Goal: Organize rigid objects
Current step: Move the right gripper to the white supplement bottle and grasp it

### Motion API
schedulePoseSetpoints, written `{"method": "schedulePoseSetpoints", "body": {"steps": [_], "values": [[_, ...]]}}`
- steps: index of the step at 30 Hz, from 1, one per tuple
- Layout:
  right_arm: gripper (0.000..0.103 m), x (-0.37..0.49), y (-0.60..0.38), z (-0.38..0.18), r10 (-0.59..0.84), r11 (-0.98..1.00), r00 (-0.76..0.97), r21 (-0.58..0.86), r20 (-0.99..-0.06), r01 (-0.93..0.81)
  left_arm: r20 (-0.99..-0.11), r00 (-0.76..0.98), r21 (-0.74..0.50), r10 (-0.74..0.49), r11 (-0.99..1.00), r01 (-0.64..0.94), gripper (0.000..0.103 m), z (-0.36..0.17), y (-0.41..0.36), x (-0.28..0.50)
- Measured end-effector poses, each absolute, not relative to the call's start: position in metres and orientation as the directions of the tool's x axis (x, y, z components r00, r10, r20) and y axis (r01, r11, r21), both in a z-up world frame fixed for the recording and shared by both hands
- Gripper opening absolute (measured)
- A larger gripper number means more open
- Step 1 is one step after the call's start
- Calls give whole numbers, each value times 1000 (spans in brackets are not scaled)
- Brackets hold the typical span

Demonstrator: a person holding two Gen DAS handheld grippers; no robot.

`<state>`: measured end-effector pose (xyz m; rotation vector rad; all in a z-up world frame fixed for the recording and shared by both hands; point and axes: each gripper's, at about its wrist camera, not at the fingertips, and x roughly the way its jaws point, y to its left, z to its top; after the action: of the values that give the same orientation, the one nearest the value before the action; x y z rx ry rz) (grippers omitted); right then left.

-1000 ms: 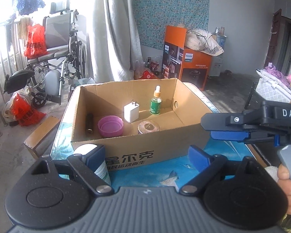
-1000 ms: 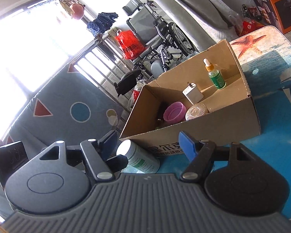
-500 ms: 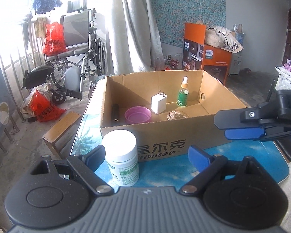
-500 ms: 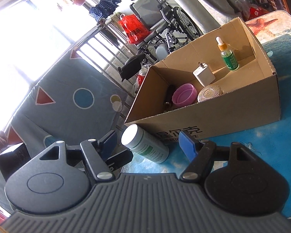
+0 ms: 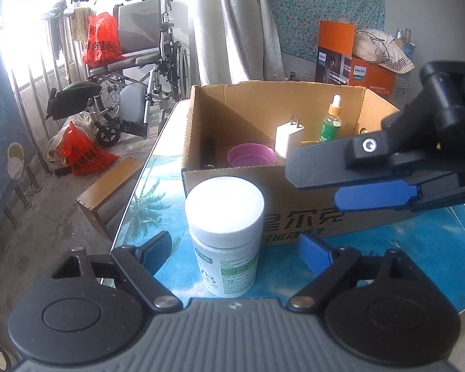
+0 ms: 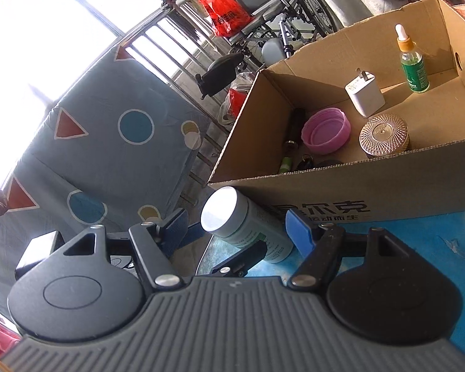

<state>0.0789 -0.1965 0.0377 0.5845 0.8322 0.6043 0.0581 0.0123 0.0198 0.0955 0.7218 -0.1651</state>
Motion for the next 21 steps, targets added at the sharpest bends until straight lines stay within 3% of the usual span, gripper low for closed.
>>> {"method": "schedulePoseSetpoints", "body": {"steps": [11,16,21], "values": [[50,117,-166,21,699,683,484,693,-526,-232,-676,728,15,-117,985,172,54,10,12,75],[40,120,-164,14,701,681,471,698,-535,-220,-669,733,16,-125,983,182,54,10,7,74],[38,117,-173,12,691,686,477,701,-542,-197,-672,725,-3,-149,980,199,54,10,3,74]]}}
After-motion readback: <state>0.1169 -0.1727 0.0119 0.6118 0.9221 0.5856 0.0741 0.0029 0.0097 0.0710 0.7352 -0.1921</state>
